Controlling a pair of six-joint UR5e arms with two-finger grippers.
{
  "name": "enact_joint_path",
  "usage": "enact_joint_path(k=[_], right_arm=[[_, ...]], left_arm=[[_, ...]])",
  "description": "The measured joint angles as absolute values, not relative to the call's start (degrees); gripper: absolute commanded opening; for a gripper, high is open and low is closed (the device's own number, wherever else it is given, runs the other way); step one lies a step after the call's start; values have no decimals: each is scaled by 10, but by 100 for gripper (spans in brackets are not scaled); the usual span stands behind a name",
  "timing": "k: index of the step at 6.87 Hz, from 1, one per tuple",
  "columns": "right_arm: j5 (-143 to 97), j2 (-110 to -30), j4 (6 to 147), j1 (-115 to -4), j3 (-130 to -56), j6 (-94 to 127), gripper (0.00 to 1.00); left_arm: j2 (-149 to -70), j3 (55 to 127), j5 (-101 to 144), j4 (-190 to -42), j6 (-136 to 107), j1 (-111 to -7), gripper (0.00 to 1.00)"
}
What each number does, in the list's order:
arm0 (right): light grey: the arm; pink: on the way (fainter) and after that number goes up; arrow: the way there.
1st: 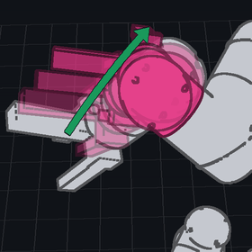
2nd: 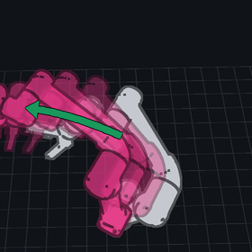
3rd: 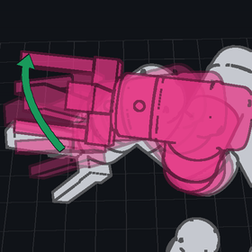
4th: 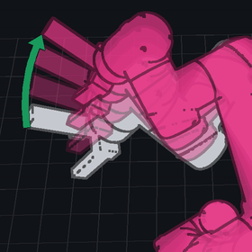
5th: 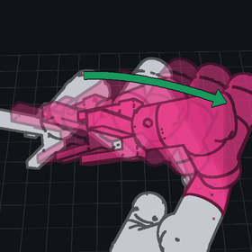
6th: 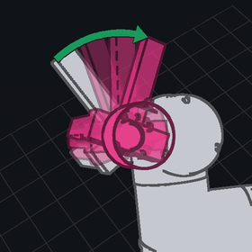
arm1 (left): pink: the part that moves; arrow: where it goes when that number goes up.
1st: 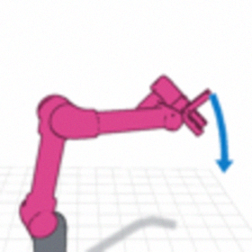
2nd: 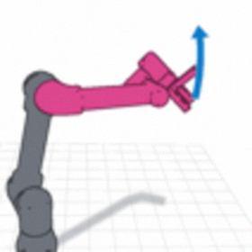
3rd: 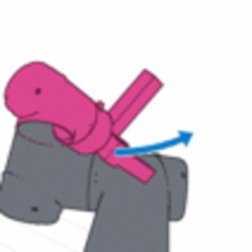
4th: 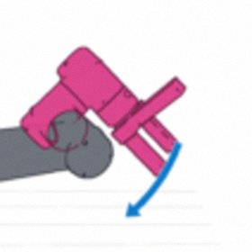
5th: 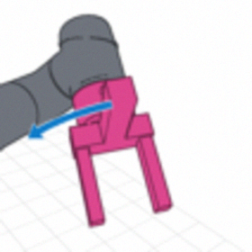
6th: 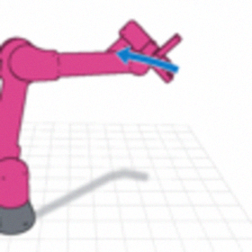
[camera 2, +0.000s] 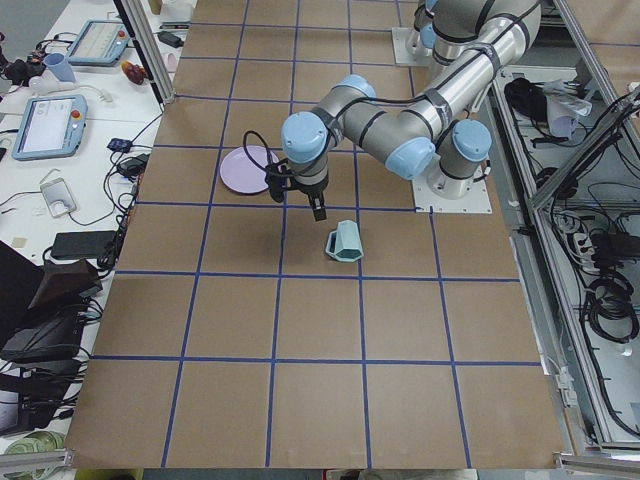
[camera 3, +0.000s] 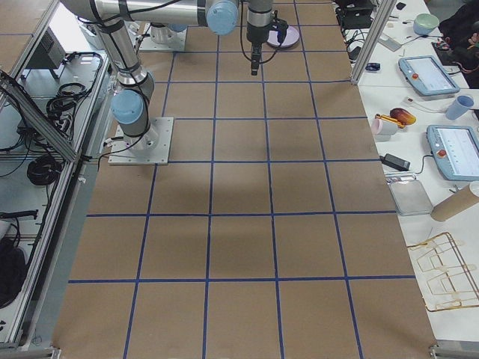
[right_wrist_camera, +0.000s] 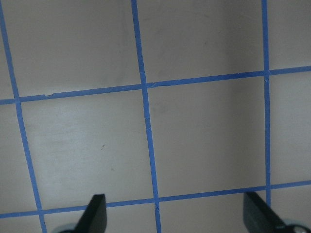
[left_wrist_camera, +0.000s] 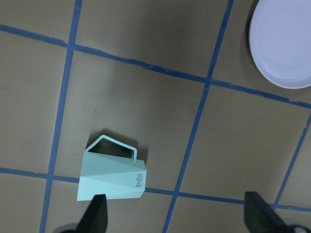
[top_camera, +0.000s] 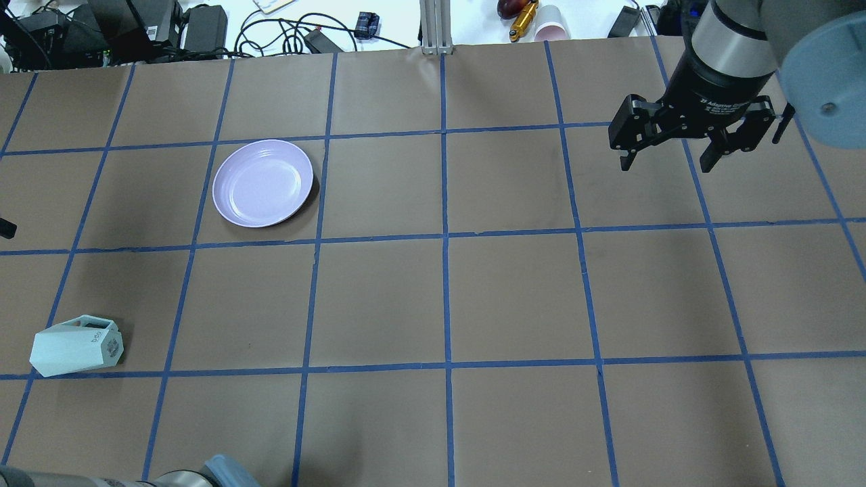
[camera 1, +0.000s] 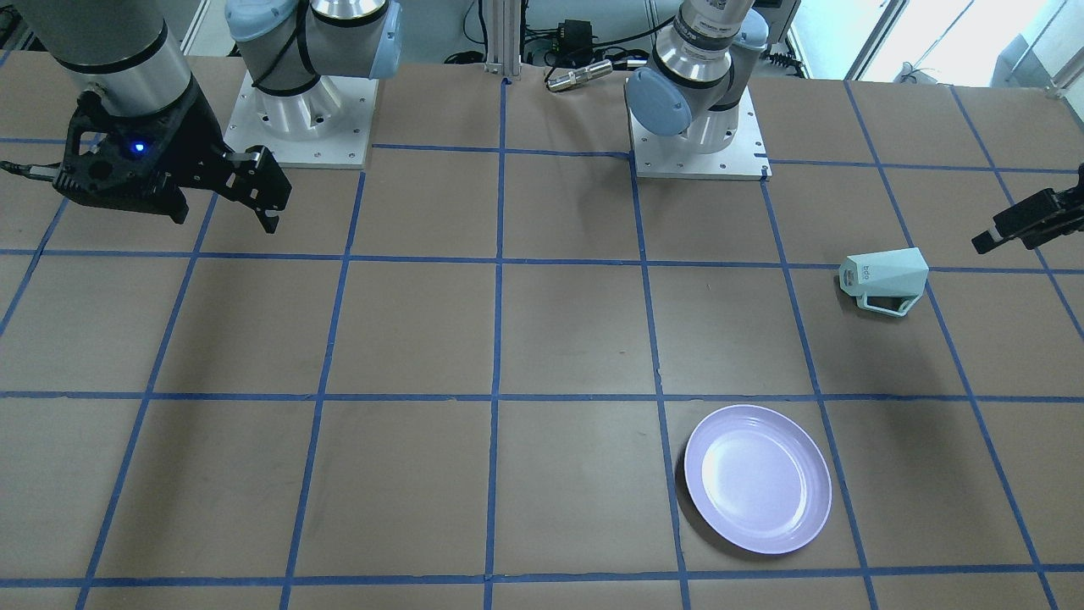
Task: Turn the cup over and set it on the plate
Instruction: 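Move the left gripper down toward the mint-green cup lying on its side, then close the left gripper on the mint-green cup's rim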
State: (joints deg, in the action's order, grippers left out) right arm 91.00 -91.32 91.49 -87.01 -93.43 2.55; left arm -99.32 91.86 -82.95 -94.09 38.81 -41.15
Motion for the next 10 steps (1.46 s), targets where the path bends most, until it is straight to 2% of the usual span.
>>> enact_joint_path(k=[5,10], right_arm=[[910,-913,915,-870,-934,25,100],[910,-913,915,-870,-934,25,100]], left_arm=[[-1074,937,-825,-939,625,-335,100],[-1154,949,-829,-944,727,-304,100]])
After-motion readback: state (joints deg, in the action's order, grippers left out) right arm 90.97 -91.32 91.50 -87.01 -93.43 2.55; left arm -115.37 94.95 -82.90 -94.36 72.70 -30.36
